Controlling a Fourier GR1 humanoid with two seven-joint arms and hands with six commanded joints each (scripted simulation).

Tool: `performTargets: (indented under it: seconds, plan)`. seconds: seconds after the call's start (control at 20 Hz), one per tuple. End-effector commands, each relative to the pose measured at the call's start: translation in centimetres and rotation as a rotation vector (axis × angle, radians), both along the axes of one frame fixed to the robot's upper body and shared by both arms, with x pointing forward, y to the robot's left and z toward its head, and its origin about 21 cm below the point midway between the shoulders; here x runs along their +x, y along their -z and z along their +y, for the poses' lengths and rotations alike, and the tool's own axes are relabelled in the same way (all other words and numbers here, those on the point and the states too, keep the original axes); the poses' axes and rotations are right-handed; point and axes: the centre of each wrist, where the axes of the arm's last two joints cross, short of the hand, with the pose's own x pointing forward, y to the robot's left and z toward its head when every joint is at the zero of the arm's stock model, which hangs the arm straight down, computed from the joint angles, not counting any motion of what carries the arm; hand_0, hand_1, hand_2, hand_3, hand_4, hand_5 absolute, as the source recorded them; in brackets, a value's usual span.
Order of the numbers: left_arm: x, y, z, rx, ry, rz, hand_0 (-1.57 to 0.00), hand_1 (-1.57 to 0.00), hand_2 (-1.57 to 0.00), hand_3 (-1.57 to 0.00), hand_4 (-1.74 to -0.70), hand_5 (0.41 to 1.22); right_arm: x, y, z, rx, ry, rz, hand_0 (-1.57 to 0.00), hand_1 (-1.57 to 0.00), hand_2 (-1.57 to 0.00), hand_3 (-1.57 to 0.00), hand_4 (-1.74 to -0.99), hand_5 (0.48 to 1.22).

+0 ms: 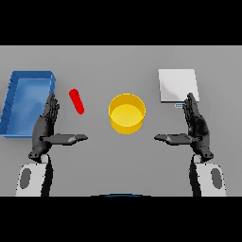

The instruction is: Pick up the red beaker and tilt it to pour out 1 green nut into yellow bowl. Pick up the yellow bowl and place it on the metallic measuring scale.

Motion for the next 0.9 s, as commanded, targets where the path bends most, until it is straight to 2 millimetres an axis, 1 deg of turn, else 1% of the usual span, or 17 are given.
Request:
performTargets:
  seconds: [0.0,0.25,0.3,0.35,0.4,0.45,0.5,0.55,0.6,0.7,0.75,0.8,0.85]
  plan:
    - [0.0,0.0,0.0,0.000,-0.001,-0.001,0.00,0.00,0.00,0.00,-1.20,0.652,0.0,0.0,0.1,0.001,0.000,-0.001,0.00,0.00,0.00,0.00,-1.245,0.681]
    - [-0.4,0.0,0.7,0.002,-0.004,-0.004,0.00,0.00,0.00,0.00,-1.20,0.652,-0.1,-0.1,0.9,0.004,-0.002,-0.007,0.00,0.00,0.00,0.00,-1.245,0.681]
    - [-1.1,-0.4,0.7,0.084,0.028,-0.019,0.00,0.00,0.00,0.00,-1.20,0.652,-1.1,-0.4,0.5,-0.140,-0.015,-0.092,0.00,0.00,0.00,0.00,-1.245,0.681]
    - [-1.7,-1.1,0.6,0.126,0.050,-0.040,0.00,0.00,0.00,0.00,-1.21,0.649,-2.0,-0.4,0.4,-0.225,-0.031,-0.130,0.00,0.00,0.00,0.00,-1.242,0.678]
    - [-2.2,-1.2,0.4,0.147,0.063,-0.036,0.00,0.00,0.00,0.00,-1.21,0.650,-2.7,-0.5,0.8,-0.268,-0.046,-0.144,0.00,0.00,0.00,0.00,-1.239,0.679]
    - [-2.4,-1.7,0.4,0.161,0.070,-0.030,0.00,0.00,0.00,0.00,-1.22,0.654,-2.9,-0.8,1.1,-0.301,-0.046,-0.144,0.00,0.00,0.00,0.00,-1.235,0.679]
    - [-2.6,-1.7,0.1,0.171,0.070,-0.021,0.00,0.00,0.00,0.00,-1.22,0.658,-3.1,-1.1,1.2,-0.320,-0.043,-0.149,0.00,0.00,0.00,0.00,-1.235,0.678]
    - [-2.4,-1.8,0.1,0.180,0.070,-0.003,0.00,0.00,0.00,0.00,-1.22,0.660,-3.0,-0.9,1.2,-0.324,-0.046,-0.127,0.00,0.00,0.00,0.00,-1.235,0.678]
    - [-2.7,-1.9,0.3,0.191,0.079,-0.015,0.00,0.00,0.00,0.00,-1.23,0.661,-3.3,-1.1,1.2,-0.317,-0.052,-0.148,0.00,0.00,0.00,0.00,-1.241,0.680]
    - [-2.6,-1.9,-0.2,0.202,0.097,-0.011,0.00,0.00,0.00,0.00,-1.24,0.668,-3.3,-1.2,1.3,-0.300,-0.053,-0.143,0.00,0.00,0.00,0.00,-1.250,0.681]
    - [-2.2,-1.7,-0.2,0.208,0.104,0.006,0.00,0.00,0.00,0.00,-1.25,0.679,-3.4,-1.5,1.4,-0.291,-0.061,-0.154,0.00,0.00,0.00,0.00,-1.254,0.682]
    - [-1.5,-1.6,-0.5,0.202,0.114,0.010,0.00,0.00,0.00,0.00,-1.28,0.691,-3.4,-1.6,1.5,-0.271,-0.069,-0.158,0.00,0.00,0.00,0.00,-1.265,0.680]
    - [-0.7,-1.3,-0.4,0.194,0.119,0.024,0.00,0.00,0.00,0.00,-1.30,0.702,-3.3,-1.5,1.5,-0.259,-0.076,-0.147,0.00,0.00,0.00,0.00,-1.275,0.680]
